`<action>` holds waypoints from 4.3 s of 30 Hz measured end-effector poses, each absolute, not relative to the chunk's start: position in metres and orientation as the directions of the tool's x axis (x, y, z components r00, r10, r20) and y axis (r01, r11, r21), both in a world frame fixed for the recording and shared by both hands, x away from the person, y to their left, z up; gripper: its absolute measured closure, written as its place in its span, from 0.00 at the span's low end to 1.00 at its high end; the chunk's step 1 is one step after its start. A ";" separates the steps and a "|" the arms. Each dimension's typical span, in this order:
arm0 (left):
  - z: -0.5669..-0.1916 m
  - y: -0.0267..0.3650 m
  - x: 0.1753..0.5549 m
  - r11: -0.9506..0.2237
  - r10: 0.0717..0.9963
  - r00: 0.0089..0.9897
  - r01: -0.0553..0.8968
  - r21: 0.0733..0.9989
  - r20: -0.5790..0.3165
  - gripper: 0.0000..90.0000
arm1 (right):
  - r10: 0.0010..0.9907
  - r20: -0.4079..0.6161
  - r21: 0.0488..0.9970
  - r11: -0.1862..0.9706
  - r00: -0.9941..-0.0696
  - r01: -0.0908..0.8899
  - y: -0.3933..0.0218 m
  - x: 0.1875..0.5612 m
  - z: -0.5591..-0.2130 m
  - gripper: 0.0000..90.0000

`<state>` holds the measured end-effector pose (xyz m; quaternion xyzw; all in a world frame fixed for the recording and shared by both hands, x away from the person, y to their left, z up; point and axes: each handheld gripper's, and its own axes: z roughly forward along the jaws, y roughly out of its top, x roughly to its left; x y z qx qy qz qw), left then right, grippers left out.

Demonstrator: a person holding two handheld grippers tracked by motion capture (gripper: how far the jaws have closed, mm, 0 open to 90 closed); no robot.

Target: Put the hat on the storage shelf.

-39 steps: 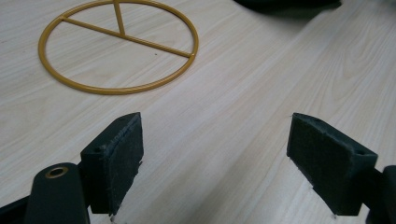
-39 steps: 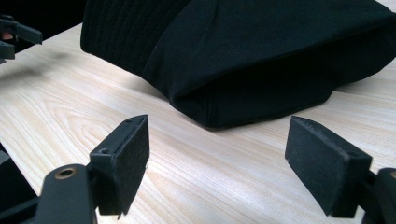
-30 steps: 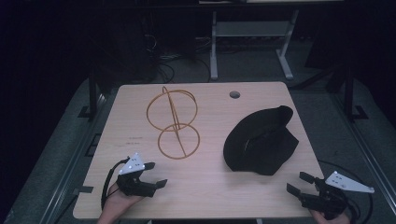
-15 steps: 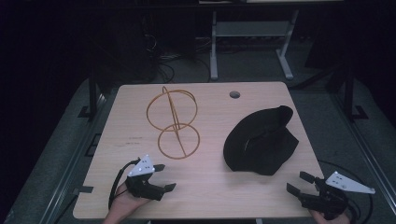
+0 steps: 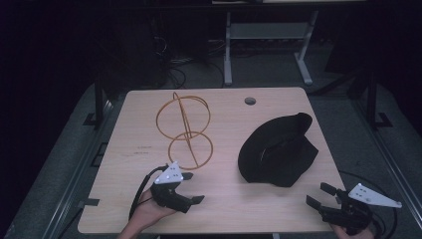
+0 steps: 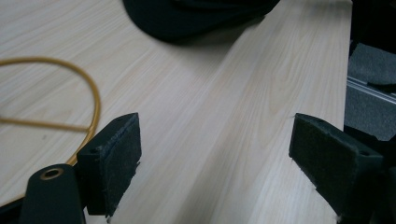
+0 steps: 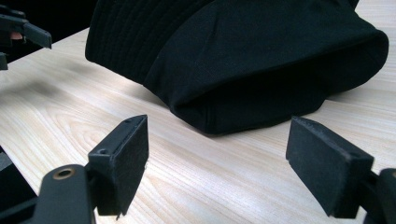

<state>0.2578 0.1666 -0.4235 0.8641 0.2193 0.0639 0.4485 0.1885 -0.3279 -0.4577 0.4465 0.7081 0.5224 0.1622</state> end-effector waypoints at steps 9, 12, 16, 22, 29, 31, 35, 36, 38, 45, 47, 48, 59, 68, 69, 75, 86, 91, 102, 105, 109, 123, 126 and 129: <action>-0.419 0.140 0.264 -0.516 0.388 0.918 0.291 0.805 -0.083 0.18 | 0.802 0.239 0.884 0.054 -0.548 0.464 -0.328 0.189 -0.458 0.23; -0.419 0.133 0.266 -0.526 0.377 0.923 0.285 0.801 -0.080 0.18 | 0.802 0.233 0.886 0.058 -0.551 0.459 -0.328 0.189 -0.458 0.23; -0.418 0.126 0.267 -0.529 0.368 0.926 0.282 0.801 -0.083 0.18 | 0.801 0.237 0.886 0.054 -0.550 0.460 -0.328 0.189 -0.458 0.23; -0.417 0.109 0.272 -0.530 0.340 0.937 0.265 0.805 -0.084 0.18 | 0.800 0.232 0.887 0.060 -0.553 0.459 -0.328 0.189 -0.458 0.23; -0.417 0.086 0.278 -0.542 0.313 0.946 0.248 0.803 -0.081 0.19 | 0.800 0.234 0.888 0.056 -0.553 0.457 -0.329 0.189 -0.457 0.23; -0.416 0.080 0.280 -0.549 0.302 0.950 0.238 0.801 -0.075 0.19 | 0.799 0.235 0.887 0.056 -0.553 0.457 -0.329 0.189 -0.457 0.23; -0.415 0.066 0.285 -0.546 0.285 0.955 0.232 0.805 -0.081 0.20 | 0.800 0.232 0.888 0.057 -0.553 0.456 -0.329 0.189 -0.457 0.23; -0.415 0.066 0.285 -0.546 0.285 0.955 0.232 0.805 -0.081 0.21 | 0.800 0.232 0.888 0.058 -0.553 0.456 -0.329 0.189 -0.457 0.23; -0.416 0.062 0.287 -0.549 0.281 0.956 0.231 0.803 -0.083 0.21 | 0.800 0.232 0.888 0.057 -0.553 0.456 -0.329 0.189 -0.457 0.23; -0.419 0.049 0.294 -0.555 0.273 0.957 0.240 0.796 -0.098 0.21 | 0.799 0.237 0.889 0.051 -0.552 0.456 -0.328 0.189 -0.457 0.23; -0.417 0.044 0.296 -0.554 0.270 0.958 0.238 0.798 -0.099 0.22 | 0.799 0.237 0.888 0.052 -0.552 0.457 -0.328 0.189 -0.457 0.23; -0.416 0.042 0.297 -0.563 0.262 0.961 0.230 0.794 -0.092 0.23 | 0.799 0.238 0.888 0.051 -0.552 0.457 -0.328 0.189 -0.457 0.23; -0.420 0.019 0.304 -0.577 0.250 0.964 0.220 0.786 -0.085 0.29 | 0.799 0.233 0.889 0.056 -0.555 0.454 -0.327 0.189 -0.457 0.23; -0.425 0.005 0.305 -0.610 0.246 0.968 0.200 0.766 -0.057 0.40 | 0.803 0.234 0.887 0.054 -0.548 0.459 -0.328 0.190 -0.457 0.23; -0.426 0.004 0.305 -0.619 0.248 0.968 0.195 0.761 -0.047 0.45 | 0.807 0.237 0.885 0.052 -0.542 0.463 -0.327 0.191 -0.457 0.23; -0.427 0.002 0.305 -0.629 0.255 0.967 0.178 0.757 -0.016 0.64 | 0.811 0.251 0.881 0.034 -0.528 0.471 -0.327 0.194 -0.459 0.23; -0.422 -0.001 0.299 -0.611 0.237 0.971 0.143 0.779 0.008 0.92 | 0.818 0.292 0.874 -0.017 -0.495 0.486 -0.328 0.202 -0.460 0.23; -0.421 -0.003 0.296 -0.610 0.234 0.972 0.141 0.780 0.007 0.94 | 0.823 0.327 0.866 -0.065 -0.465 0.495 -0.328 0.211 -0.459 0.24; -0.421 -0.002 0.291 -0.603 0.218 0.976 0.144 0.785 -0.011 0.95 | 0.804 0.427 0.831 -0.169 -0.413 0.531 -0.329 0.233 -0.459 0.26; -0.423 -0.002 0.290 -0.600 0.216 0.976 0.143 0.787 -0.013 0.95 | 0.792 0.464 0.814 -0.206 -0.396 0.543 -0.329 0.239 -0.462 0.27; -0.423 -0.001 0.289 -0.600 0.211 0.977 0.141 0.787 -0.014 0.95 | 0.766 0.516 0.793 -0.258 -0.383 0.552 -0.330 0.244 -0.466 0.31; -0.424 -0.002 0.286 -0.605 0.187 0.982 0.123 0.787 -0.010 0.95 | 0.719 0.619 0.733 -0.383 -0.316 0.562 -0.321 0.261 -0.472 0.56; -0.424 -0.002 0.285 -0.611 0.182 0.983 0.116 0.783 -0.004 0.95 | 0.719 0.621 0.734 -0.396 -0.311 0.552 -0.317 0.261 -0.472 0.68; -0.425 -0.003 0.285 -0.614 0.178 0.984 0.117 0.781 -0.008 0.94 | 0.724 0.618 0.736 -0.398 -0.305 0.548 -0.315 0.262 -0.472 0.77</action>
